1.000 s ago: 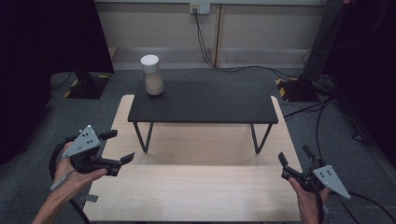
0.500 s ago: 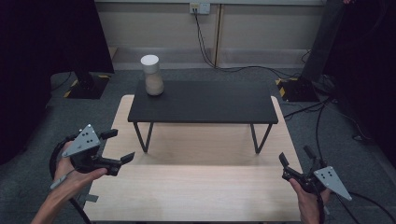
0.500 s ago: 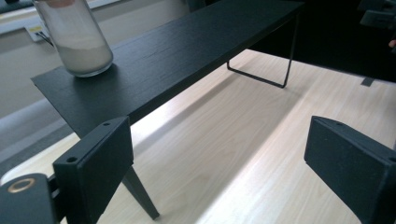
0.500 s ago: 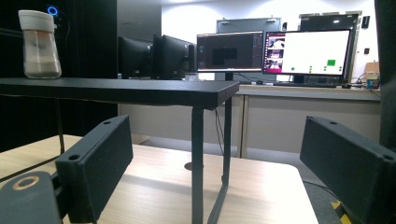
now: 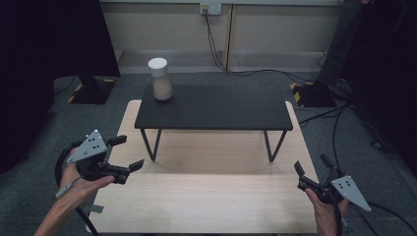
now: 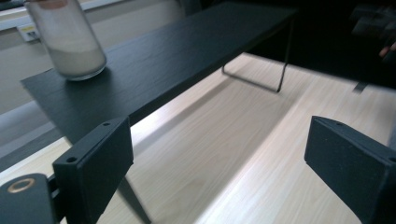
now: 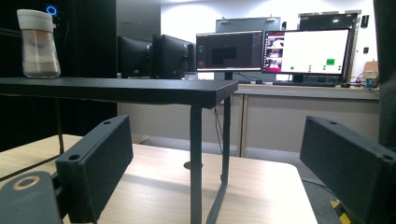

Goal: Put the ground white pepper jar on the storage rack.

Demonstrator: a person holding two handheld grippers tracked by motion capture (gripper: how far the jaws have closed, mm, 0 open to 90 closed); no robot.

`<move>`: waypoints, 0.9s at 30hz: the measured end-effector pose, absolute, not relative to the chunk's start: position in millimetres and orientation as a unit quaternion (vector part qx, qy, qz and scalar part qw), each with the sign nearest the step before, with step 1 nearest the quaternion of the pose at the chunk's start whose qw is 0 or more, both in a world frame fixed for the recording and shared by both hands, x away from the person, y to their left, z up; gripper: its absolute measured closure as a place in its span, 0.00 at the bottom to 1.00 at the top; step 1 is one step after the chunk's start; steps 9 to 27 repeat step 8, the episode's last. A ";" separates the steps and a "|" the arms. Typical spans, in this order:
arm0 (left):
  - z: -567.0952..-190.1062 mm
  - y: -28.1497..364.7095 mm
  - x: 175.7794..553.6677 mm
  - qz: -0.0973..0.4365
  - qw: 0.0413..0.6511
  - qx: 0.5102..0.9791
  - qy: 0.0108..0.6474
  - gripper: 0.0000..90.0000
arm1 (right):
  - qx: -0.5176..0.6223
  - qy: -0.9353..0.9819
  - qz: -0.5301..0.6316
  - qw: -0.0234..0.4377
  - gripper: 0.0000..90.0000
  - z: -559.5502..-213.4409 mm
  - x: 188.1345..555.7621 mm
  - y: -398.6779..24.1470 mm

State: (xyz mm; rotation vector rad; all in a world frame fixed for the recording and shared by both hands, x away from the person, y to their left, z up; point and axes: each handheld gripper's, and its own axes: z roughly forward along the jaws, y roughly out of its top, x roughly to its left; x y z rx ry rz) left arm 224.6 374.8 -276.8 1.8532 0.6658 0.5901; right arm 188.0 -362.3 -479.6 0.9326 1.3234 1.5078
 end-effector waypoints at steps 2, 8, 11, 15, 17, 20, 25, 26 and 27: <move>-275.7 374.6 225.4 0.247 0.514 0.774 0.277 0.08 | 0.377 0.534 0.609 0.449 0.10 -479.7 187.8 -362.3; -274.9 374.9 223.7 0.252 0.513 0.773 0.274 0.08 | 0.375 0.536 0.609 0.449 0.10 -479.8 189.2 -362.5; -274.9 374.9 223.7 0.252 0.513 0.773 0.274 0.08 | 0.375 0.536 0.609 0.449 0.10 -479.8 189.2 -362.5; -274.9 374.9 223.7 0.252 0.513 0.773 0.274 0.08 | 0.375 0.536 0.609 0.449 0.10 -479.8 189.2 -362.5; -274.9 374.9 223.7 0.252 0.513 0.773 0.274 0.08 | 0.375 0.536 0.609 0.449 0.10 -479.8 189.2 -362.5; -274.9 374.9 223.7 0.252 0.513 0.773 0.274 0.08 | 0.375 0.536 0.609 0.449 0.10 -479.8 189.2 -362.5; -274.9 374.9 223.7 0.252 0.513 0.773 0.274 0.08 | 0.375 0.536 0.609 0.449 0.10 -479.8 189.2 -362.5; -274.9 374.9 223.7 0.252 0.513 0.773 0.274 0.08 | 0.375 0.536 0.609 0.449 0.10 -479.8 189.2 -362.5; -274.9 374.9 223.7 0.252 0.513 0.773 0.274 0.08 | 0.375 0.536 0.609 0.449 0.10 -479.8 189.2 -362.5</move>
